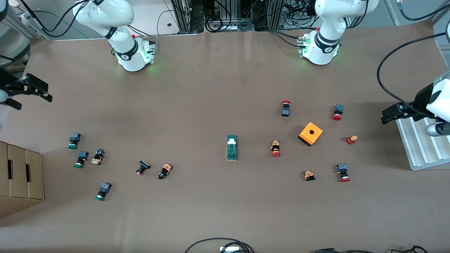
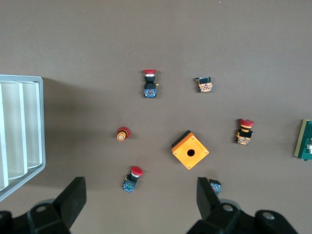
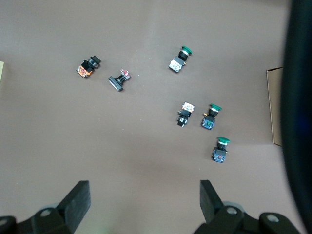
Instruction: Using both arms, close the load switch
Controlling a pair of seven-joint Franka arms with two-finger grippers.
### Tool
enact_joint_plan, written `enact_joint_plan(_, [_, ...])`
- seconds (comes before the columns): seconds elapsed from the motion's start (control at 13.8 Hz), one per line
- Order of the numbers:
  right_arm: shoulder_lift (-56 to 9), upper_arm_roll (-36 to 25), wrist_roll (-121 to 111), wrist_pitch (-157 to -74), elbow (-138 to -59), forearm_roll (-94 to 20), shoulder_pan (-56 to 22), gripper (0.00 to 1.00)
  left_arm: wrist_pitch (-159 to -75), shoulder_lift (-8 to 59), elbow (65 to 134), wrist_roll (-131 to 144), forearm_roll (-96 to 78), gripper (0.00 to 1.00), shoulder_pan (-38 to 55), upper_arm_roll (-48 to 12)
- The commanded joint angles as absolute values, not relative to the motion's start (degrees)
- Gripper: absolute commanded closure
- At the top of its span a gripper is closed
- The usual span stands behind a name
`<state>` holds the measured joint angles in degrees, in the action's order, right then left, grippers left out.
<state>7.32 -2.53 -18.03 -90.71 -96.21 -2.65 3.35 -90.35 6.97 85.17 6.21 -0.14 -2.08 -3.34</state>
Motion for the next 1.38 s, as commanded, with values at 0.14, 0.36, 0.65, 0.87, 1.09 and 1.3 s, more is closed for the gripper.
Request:
enact_joint_plan(0.14, [6.94,-2.72,-18.19,-91.23,-95.27,-1.06,2.72,0.0,-92.19,5.1,87.27,5.1,-1.4,0.0,-1.49,-3.34])
enact_joint_plan(0.36, [6.51,-2.72,-18.19,-91.93,-95.27,-1.05,2.81,0.0,-92.81,5.1,87.1,5.01,0.43,0.0,2.01,-4.22])
enact_joint_plan(0.65, [6.33,-2.72,-18.28,-91.85,-95.27,-1.06,2.72,0.0,-95.97,5.01,87.01,5.1,0.71,0.0,3.07,-4.48])
enact_joint_plan(0.87, [5.98,-2.72,-18.28,-91.76,-95.27,-1.14,2.64,0.0,-96.85,4.05,86.93,5.71,1.23,0.0,6.75,-4.48])
enact_joint_plan(1.09, [5.45,-2.72,-18.19,-91.5,-95.27,-0.71,0.71,0.0,-97.73,2.82,87.1,6.85,1.84,0.0,9.75,-4.39])
enact_joint_plan(1.3, [5.36,-2.72,-18.28,-91.14,-95.36,-0.62,0.7,0.0,-98.17,2.55,86.92,10.96,10.51,0.0,15.53,-4.39])
